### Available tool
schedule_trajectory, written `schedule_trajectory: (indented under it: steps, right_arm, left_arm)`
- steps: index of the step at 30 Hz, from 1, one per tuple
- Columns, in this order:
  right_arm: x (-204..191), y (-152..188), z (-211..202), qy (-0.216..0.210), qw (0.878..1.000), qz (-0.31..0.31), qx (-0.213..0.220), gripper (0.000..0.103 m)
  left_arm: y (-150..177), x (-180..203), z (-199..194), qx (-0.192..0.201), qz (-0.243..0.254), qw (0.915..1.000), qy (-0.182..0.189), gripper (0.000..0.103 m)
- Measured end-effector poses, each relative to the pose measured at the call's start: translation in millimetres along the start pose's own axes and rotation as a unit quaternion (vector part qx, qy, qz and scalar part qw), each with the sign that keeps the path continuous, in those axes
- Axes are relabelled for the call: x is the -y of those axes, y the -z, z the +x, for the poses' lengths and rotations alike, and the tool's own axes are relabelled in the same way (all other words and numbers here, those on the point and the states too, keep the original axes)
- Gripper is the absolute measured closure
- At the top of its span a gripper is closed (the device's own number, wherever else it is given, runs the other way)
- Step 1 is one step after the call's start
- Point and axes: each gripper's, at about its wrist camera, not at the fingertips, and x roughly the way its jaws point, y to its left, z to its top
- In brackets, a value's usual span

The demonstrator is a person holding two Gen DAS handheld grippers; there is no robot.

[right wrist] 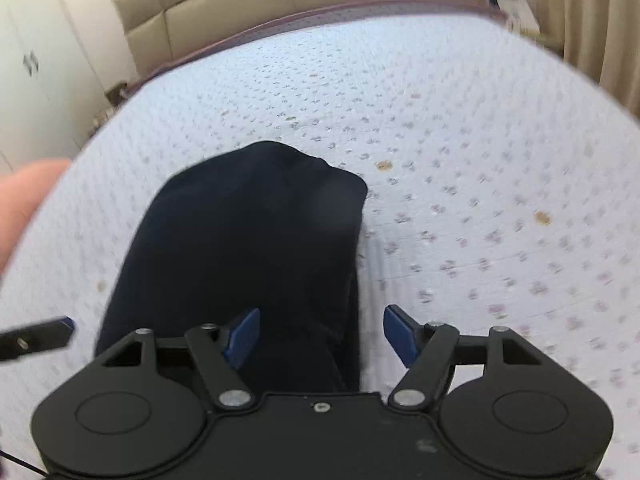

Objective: Fold large clothes

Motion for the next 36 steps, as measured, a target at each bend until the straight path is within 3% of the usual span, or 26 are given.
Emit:
schedule_trajectory:
  steps: [2,5,10,14,17,19,20,22,24,26,30,36]
  right_arm:
    - [5.0,-2.6,11.8,-0.026,0.999,0.023,-0.025,0.019]
    - [17.3,7.4,41.5,-0.036,0.995,0.055,-0.074,0.019]
    - [47.2,16.6,66.7,-0.112,0.98,0.122,-0.108,0.016]
    - [42.7,11.3,65.4,-0.154,0.978,0.072,-0.12,0.008]
    - [41.6,10.2,71.7,-0.182,0.975,0.062,-0.115,0.004]
    - [44.8,10.4,78.1,-0.205,0.968,0.088,-0.116,0.009]
    - [45.1,10.8,79.5,-0.221,0.963,0.098,-0.119,0.023]
    - [42.7,13.4,76.8,-0.226,0.963,0.1,-0.11,0.035]
    - [39.7,16.4,67.5,-0.231,0.964,0.093,-0.093,0.054]
    - [34.7,17.4,53.2,-0.234,0.964,0.096,-0.078,0.058]
    - [-0.3,26.4,4.0,-0.233,0.969,0.056,-0.056,0.059]
    - [-73.2,70.7,-66.7,-0.231,0.971,0.03,-0.059,0.059]
  left_arm:
    - [-5.2,-4.1,13.8,-0.01,-0.009,0.9998,-0.012,0.015]
    - [-8.4,-16.1,36.3,-0.053,-0.034,0.998,0.007,0.015]
    - [-4.5,-47.2,64.3,-0.083,-0.081,0.993,0.024,0.01]
    - [2.7,-77.2,88.1,-0.107,-0.159,0.9773,0.091,0.004]
    - [9.7,-91.4,106.9,-0.116,-0.211,0.961,0.136,0.003]
    - [9.8,-91.9,110.3,-0.111,-0.223,0.9582,0.141,0.006]
    - [9.1,-88.9,108.5,-0.108,-0.214,0.9621,0.13,0.014]
    - [9.8,-82.3,100.5,-0.099,-0.189,0.9701,0.116,0.027]
    - [11.1,-79.0,88.5,-0.083,-0.177,0.9727,0.125,0.043]
    - [12.0,-73.5,71.8,-0.062,-0.156,0.9749,0.147,0.046]
    - [16.8,-61.5,19.9,-0.035,-0.126,0.9778,0.164,0.046]
    - [55.4,-74.1,-83.6,-0.035,-0.151,0.9747,0.161,0.046]
